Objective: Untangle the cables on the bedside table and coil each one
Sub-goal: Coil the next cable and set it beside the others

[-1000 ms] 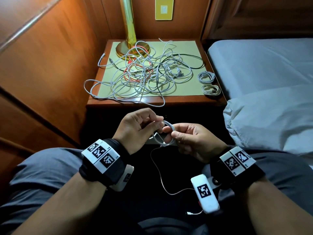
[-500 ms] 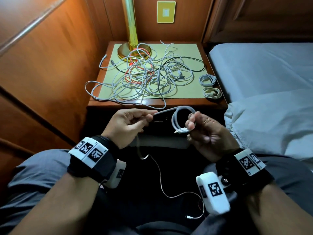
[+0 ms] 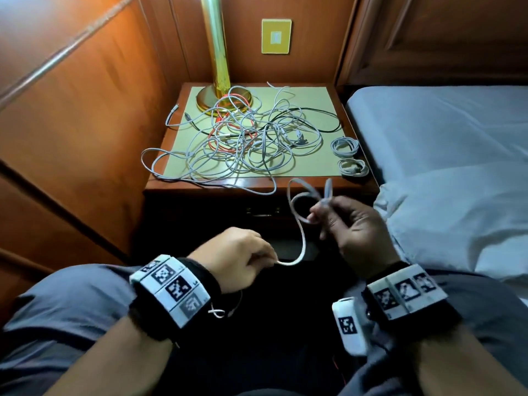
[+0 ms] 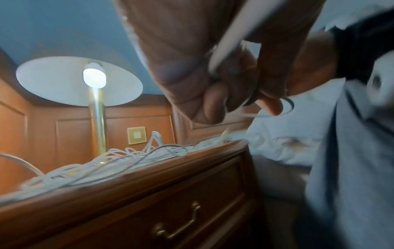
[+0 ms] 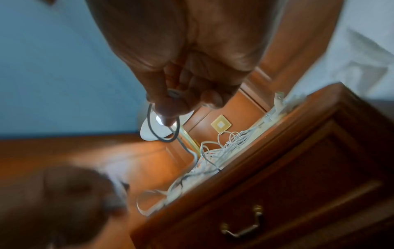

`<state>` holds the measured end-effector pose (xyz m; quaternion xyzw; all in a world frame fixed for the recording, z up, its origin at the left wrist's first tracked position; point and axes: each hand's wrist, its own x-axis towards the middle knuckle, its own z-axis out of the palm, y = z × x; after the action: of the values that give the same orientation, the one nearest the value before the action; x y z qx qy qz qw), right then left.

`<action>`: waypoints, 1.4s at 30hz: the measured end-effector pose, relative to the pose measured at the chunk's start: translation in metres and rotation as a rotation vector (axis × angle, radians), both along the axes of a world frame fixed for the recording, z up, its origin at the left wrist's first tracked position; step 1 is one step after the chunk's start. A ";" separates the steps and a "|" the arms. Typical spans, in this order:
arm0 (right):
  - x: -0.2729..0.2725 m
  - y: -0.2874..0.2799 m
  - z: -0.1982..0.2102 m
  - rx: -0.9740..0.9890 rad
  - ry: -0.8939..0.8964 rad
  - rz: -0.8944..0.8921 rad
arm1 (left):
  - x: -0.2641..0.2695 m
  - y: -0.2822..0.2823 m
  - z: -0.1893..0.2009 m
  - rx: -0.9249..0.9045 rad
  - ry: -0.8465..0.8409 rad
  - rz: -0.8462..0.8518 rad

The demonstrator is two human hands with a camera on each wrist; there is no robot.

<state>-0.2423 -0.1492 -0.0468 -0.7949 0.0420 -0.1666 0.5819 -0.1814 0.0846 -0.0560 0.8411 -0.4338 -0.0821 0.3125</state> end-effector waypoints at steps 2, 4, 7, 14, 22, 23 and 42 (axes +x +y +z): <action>-0.001 0.005 -0.008 -0.209 0.032 0.072 | -0.006 -0.009 0.005 -0.121 0.018 -0.047; -0.002 0.008 -0.014 -0.283 0.094 0.161 | -0.005 -0.009 0.011 -0.246 0.021 0.005; 0.000 0.009 -0.010 -0.199 0.230 0.294 | 0.003 -0.001 0.014 -0.356 0.045 0.135; 0.003 0.015 0.000 0.139 0.357 0.410 | 0.006 0.002 0.015 -0.361 0.133 0.287; -0.001 0.021 0.000 0.245 0.402 0.557 | 0.006 0.004 0.017 -0.312 0.220 0.296; -0.002 0.021 0.001 0.261 0.408 0.566 | 0.005 0.004 0.017 -0.325 0.296 0.267; -0.002 0.026 0.001 0.618 0.496 0.425 | 0.008 -0.004 0.004 -0.247 0.595 0.185</action>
<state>-0.2446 -0.1230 -0.0456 -0.5908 0.0635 0.1726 0.7856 -0.1733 0.0810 -0.0516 0.7718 -0.2519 -0.2422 0.5313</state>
